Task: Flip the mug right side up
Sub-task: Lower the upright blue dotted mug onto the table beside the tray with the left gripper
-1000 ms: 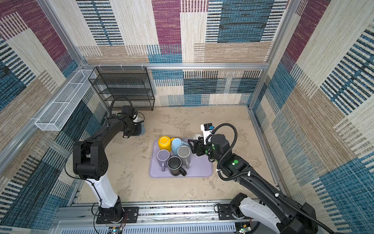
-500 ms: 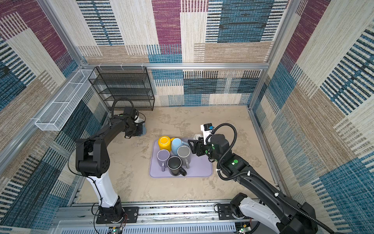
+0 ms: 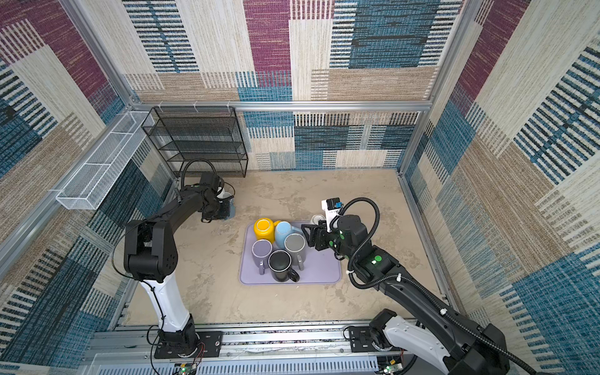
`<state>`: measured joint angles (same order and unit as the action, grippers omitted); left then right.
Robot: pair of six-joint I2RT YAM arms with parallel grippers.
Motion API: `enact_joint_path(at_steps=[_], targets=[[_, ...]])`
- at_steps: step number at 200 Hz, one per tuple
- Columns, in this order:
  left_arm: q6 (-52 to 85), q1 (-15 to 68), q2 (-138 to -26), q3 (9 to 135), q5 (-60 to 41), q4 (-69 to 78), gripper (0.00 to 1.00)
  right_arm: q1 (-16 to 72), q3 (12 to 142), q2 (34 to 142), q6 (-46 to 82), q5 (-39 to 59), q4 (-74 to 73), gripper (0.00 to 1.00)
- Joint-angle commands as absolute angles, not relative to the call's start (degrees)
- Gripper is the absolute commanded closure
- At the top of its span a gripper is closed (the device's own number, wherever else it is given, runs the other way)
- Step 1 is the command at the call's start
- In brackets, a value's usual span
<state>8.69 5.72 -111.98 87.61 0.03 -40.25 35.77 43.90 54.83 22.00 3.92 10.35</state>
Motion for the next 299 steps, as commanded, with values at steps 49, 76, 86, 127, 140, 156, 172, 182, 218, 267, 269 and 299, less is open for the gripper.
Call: enact_joint_path(at_steps=[49,76,86,127,140,156,172,182,218,267,269,299], targets=[[5.9,7.0,-113.9,88.9,2.7,-41.3,1.0,35.8,44.6,55.1,21.4,3.6,9.6,0.17],[5.8,7.3,-114.3,89.4,3.9,-42.0,1.0,35.8,44.6,54.8,21.5,3.5,9.7,0.16],[5.8,7.3,-114.4,89.7,4.3,-42.4,1.0,35.8,44.5,54.8,21.4,3.6,9.8,0.16],[5.5,7.4,-114.7,90.3,5.2,-43.4,0.91,35.7,44.4,54.2,21.5,3.3,9.9,0.15],[5.4,7.5,-114.9,90.5,5.2,-43.6,0.89,35.8,44.3,53.9,21.5,3.2,10.1,0.15],[5.3,7.5,-115.0,90.7,4.9,-43.8,0.85,35.8,44.3,53.7,21.7,3.0,10.3,0.14],[5.4,7.5,-115.1,91.1,4.4,-44.6,0.81,35.8,44.1,53.3,21.6,2.8,10.5,0.14],[5.4,7.5,-114.9,91.1,4.1,-44.6,0.77,35.8,44.0,53.0,21.7,2.7,10.6,0.14],[5.4,7.6,-113.8,91.4,4.3,-45.4,0.65,35.8,43.7,52.3,21.9,2.4,11.0,0.13],[6.3,7.9,-109.9,90.6,4.3,-45.9,0.56,35.7,44.0,52.0,21.8,0.4,12.9,0.09],[6.4,7.9,-109.6,90.5,4.3,-45.9,0.55,35.8,44.0,52.0,21.8,0.3,13.0,0.09],[9.0,7.9,-105.6,88.0,4.1,-46.0,0.52,35.8,44.4,52.3,22.0,-1.9,15.0,0.07]])
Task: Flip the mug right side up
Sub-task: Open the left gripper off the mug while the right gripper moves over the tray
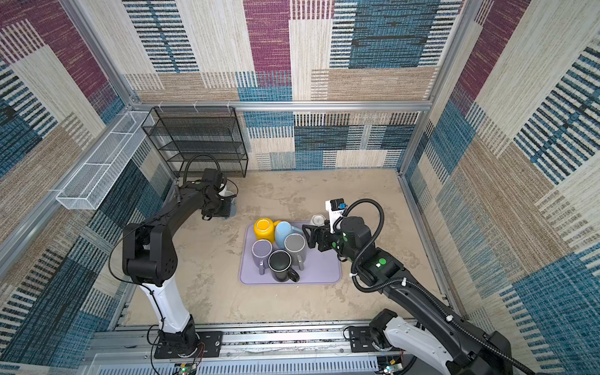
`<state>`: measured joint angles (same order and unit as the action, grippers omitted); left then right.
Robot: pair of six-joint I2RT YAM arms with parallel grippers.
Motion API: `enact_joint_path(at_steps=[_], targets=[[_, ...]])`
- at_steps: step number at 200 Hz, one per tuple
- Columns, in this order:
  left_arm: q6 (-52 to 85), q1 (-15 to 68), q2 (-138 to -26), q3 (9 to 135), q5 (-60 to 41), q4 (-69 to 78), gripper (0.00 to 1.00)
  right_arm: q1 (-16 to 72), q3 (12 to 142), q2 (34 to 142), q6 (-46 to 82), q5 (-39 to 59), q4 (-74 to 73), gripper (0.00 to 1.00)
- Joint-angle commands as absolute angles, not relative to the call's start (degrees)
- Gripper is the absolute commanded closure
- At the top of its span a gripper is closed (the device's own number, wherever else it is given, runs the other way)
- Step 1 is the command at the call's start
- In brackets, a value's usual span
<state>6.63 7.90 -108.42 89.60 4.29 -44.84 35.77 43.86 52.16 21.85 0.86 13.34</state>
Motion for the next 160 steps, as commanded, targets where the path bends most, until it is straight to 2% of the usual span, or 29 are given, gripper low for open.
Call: enact_joint_path(at_steps=[1,72,102,160], targets=[[9.0,7.9,-105.5,87.9,4.0,-46.0,0.52,35.8,44.4,52.3,22.1,-1.9,15.1,0.07],[12.4,8.9,-91.4,78.7,-1.7,-42.3,0.52,35.8,43.8,57.2,25.3,-4.1,16.5,0.06],[12.8,9.0,-85.2,73.2,-7.5,-36.6,0.5,35.8,41.9,58.6,23.9,-0.6,13.8,0.07],[15.0,9.0,-77.2,65.1,-12.7,-29.6,0.51,36.0,39.4,60.5,20.7,5.2,14.7,0.06]])
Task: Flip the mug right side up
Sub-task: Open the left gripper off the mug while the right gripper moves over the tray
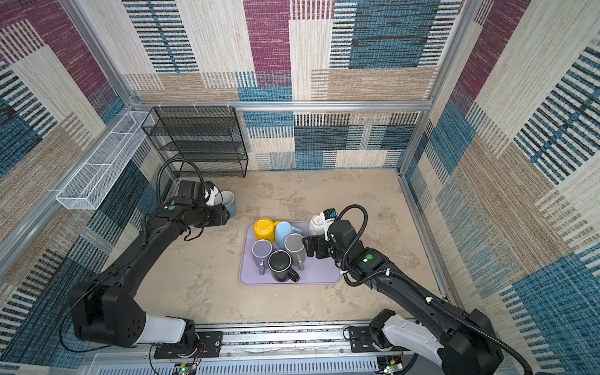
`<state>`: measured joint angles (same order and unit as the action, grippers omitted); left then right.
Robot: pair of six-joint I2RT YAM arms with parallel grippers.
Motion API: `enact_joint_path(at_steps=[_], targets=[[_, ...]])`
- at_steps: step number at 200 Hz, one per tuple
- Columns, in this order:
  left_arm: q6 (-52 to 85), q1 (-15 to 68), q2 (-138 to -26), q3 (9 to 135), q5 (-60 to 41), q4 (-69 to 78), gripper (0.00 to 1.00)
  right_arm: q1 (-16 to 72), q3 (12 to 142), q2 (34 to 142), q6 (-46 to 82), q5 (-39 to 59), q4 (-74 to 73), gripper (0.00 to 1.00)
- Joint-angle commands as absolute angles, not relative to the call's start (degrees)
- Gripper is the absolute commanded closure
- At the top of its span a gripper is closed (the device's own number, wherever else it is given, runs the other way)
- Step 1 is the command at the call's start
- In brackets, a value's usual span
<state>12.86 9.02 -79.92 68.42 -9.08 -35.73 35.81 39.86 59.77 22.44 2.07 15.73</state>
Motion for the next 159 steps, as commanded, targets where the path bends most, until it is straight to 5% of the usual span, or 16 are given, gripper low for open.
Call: enact_joint_path(at_steps=[1,159], targets=[[15.1,9.0,-77.1,64.9,-12.8,-29.4,0.51,36.1,39.3,60.5,20.7,5.2,14.7,0.06],[17.3,9.0,-72.3,60.6,-17.5,-27.9,0.52,40.8,41.8,68.5,21.7,5.8,17.6,0.24]])
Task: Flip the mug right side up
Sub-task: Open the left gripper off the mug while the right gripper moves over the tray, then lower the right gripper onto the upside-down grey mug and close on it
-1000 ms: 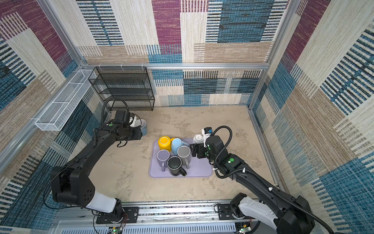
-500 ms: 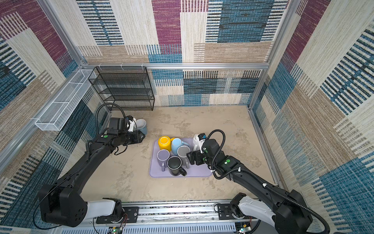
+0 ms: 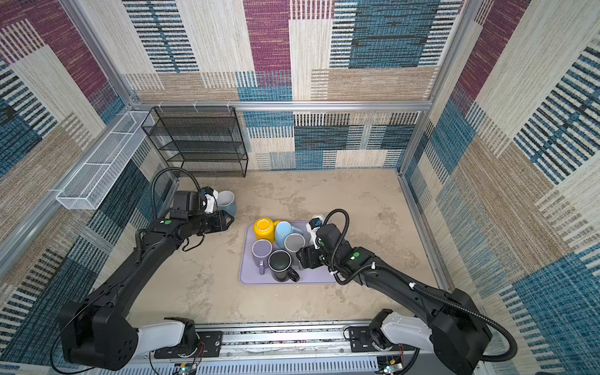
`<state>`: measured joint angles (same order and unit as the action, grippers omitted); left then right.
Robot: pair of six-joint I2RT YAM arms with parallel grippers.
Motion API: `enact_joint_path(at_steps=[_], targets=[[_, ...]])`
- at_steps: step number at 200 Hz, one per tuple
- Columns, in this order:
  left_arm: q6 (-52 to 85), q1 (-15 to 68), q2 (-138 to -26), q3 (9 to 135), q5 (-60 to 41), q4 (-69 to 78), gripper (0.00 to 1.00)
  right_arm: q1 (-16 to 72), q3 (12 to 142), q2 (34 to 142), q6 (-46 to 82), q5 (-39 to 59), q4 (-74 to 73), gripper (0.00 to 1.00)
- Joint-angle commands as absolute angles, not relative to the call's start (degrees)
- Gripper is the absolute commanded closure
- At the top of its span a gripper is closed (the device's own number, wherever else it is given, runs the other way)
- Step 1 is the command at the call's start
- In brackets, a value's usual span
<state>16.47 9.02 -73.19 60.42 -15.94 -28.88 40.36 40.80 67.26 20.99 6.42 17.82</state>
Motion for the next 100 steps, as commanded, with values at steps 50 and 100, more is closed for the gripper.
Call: enact_joint_path(at_steps=[50,100], targets=[[17.3,9.1,-71.3,60.9,-17.5,-28.5,0.52,41.8,43.4,71.0,21.8,5.9,18.4,0.31],[17.0,9.1,-71.4,60.7,-17.6,-28.8,0.53,43.0,44.8,73.8,22.0,4.3,19.6,0.36]])
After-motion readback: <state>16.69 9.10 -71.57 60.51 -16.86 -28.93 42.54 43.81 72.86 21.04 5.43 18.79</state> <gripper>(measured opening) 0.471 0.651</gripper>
